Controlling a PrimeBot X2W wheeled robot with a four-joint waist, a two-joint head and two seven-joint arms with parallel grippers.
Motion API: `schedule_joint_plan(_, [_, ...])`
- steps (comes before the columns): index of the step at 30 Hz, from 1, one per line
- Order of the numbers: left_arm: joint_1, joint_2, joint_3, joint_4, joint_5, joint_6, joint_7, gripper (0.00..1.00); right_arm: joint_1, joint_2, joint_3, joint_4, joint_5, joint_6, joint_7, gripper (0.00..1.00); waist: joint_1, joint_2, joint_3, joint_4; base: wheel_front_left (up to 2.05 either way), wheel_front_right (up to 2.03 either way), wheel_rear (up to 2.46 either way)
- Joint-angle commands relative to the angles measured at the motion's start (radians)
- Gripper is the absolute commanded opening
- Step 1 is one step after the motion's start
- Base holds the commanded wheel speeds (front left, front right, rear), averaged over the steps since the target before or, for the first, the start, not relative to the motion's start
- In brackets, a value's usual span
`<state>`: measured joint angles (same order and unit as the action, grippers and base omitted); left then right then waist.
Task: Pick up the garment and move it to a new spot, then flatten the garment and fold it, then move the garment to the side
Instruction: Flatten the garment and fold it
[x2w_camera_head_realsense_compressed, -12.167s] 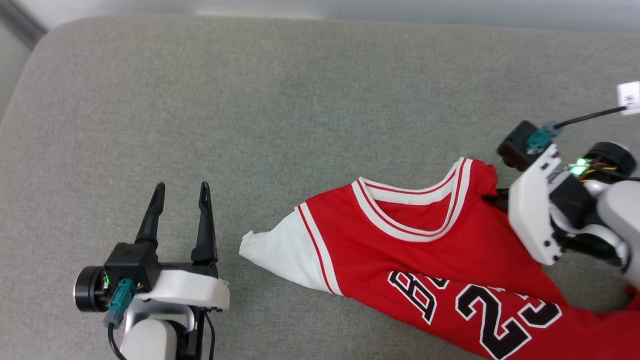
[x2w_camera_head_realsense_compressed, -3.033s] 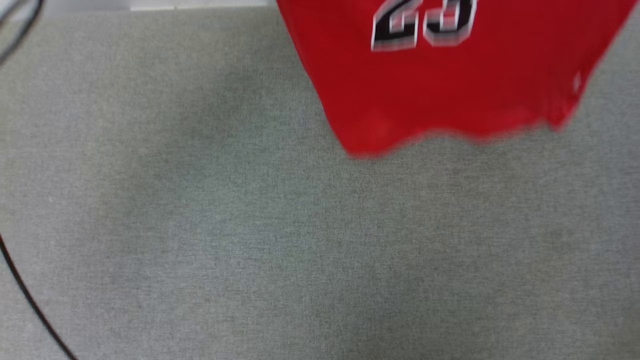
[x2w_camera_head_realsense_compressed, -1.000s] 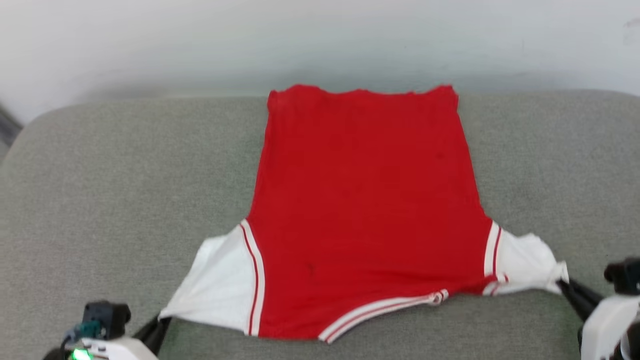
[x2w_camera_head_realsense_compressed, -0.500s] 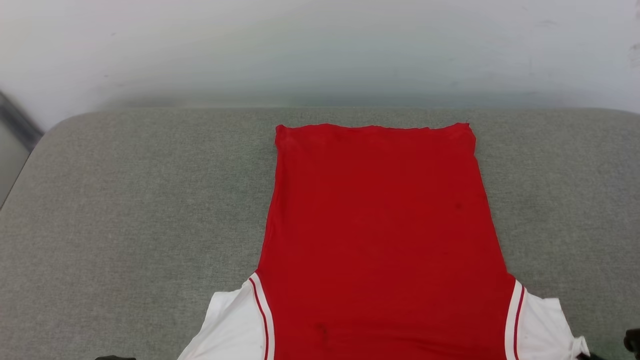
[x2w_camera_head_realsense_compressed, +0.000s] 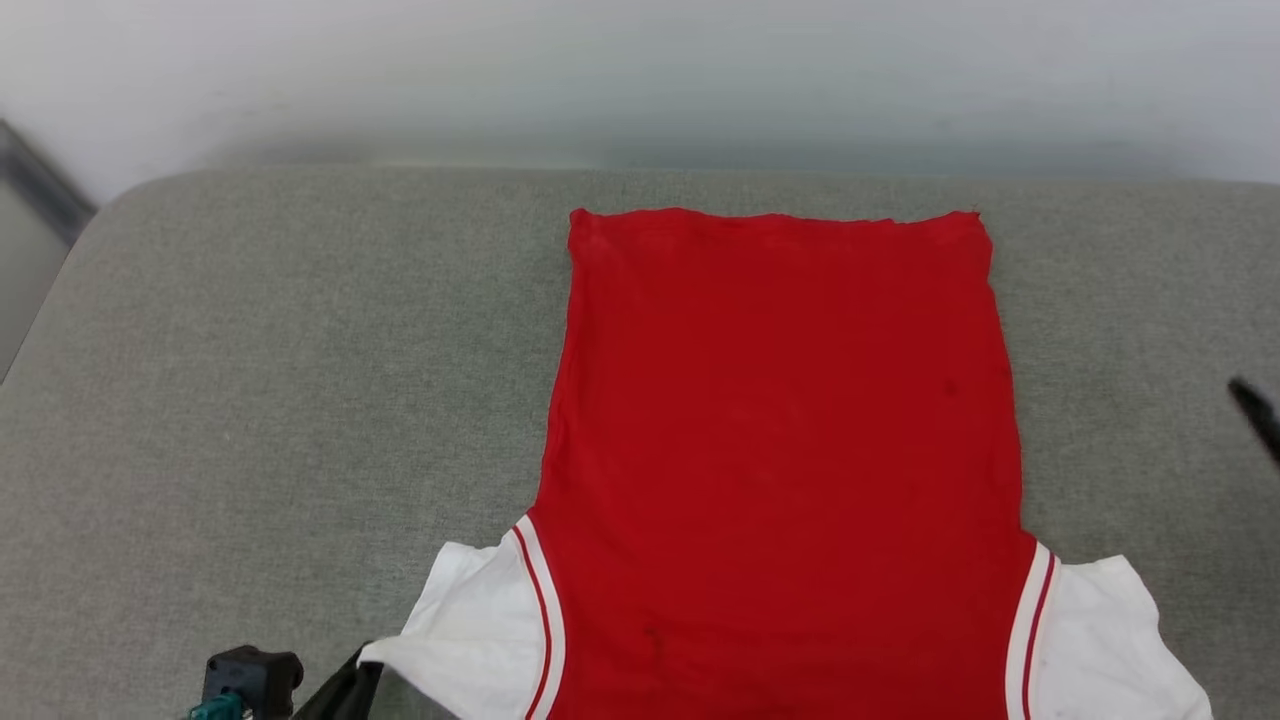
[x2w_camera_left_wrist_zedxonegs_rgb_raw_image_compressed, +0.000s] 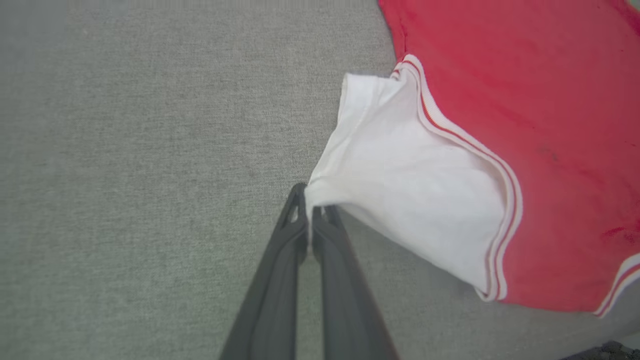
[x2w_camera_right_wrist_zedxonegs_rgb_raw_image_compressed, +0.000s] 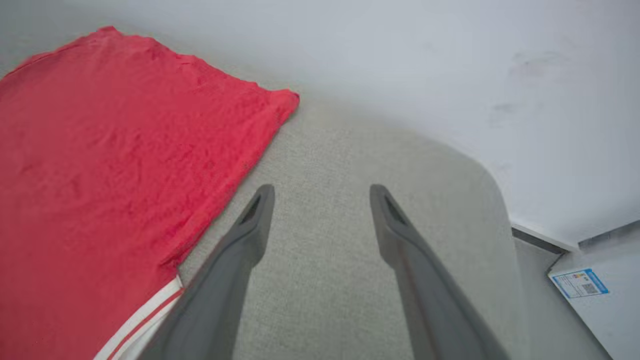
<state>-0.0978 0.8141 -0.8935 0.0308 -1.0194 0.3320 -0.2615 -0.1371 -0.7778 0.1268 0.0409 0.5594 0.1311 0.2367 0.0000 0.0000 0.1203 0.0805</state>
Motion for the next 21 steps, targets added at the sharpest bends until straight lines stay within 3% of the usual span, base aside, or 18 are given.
schedule_joint_plan(1, [-0.028,-0.001,0.014,-0.014,0.022,0.002,-0.005,0.00,-0.085,-0.024,-0.019,-0.031,-0.003,-0.001,0.043,1.00,0.0000,0.0000,0.048,0.030,0.00,0.00,0.00])
schedule_joint_plan(5, [-0.054,-0.020,0.051,-0.039,0.055,0.004,-0.005,0.00,-0.285,-0.054,0.016,-0.049,0.070,-0.001,0.243,1.00,0.0000,0.0000,0.125,0.067,0.00,0.00,0.00])
schedule_joint_plan(8, [-0.081,-0.041,0.072,-0.050,0.092,-0.006,-0.005,0.00,-0.451,-0.090,0.083,-0.019,0.113,-0.001,0.446,1.00,0.0000,0.0000,0.190,0.102,0.00,0.00,0.00])
schedule_joint_plan(9, [-0.081,-0.041,0.072,-0.050,0.092,-0.006,-0.005,0.00,-0.451,-0.090,0.083,-0.019,0.113,-0.001,0.446,1.00,0.0000,0.0000,0.190,0.102,0.00,0.00,0.00])
schedule_joint_plan(11, [-0.097,-0.060,0.083,-0.052,0.115,-0.016,-0.005,0.00,-0.552,-0.095,0.127,0.019,0.127,-0.001,0.578,1.00,0.0000,0.0000,0.231,0.127,0.00,0.00,0.00])
schedule_joint_plan(16, [-0.150,-0.110,0.103,-0.056,0.178,-0.043,-0.005,0.00,-0.775,-0.052,0.157,0.125,0.124,-0.001,0.819,1.00,0.0000,0.0000,0.336,0.188,0.00,0.00,0.00])
schedule_joint_plan(21, [-0.185,-0.164,0.132,-0.064,0.231,-0.065,-0.005,0.00,-0.912,0.001,0.152,0.223,0.054,-0.001,0.943,1.00,0.0000,0.0000,0.418,0.238,0.00,0.00,0.00])
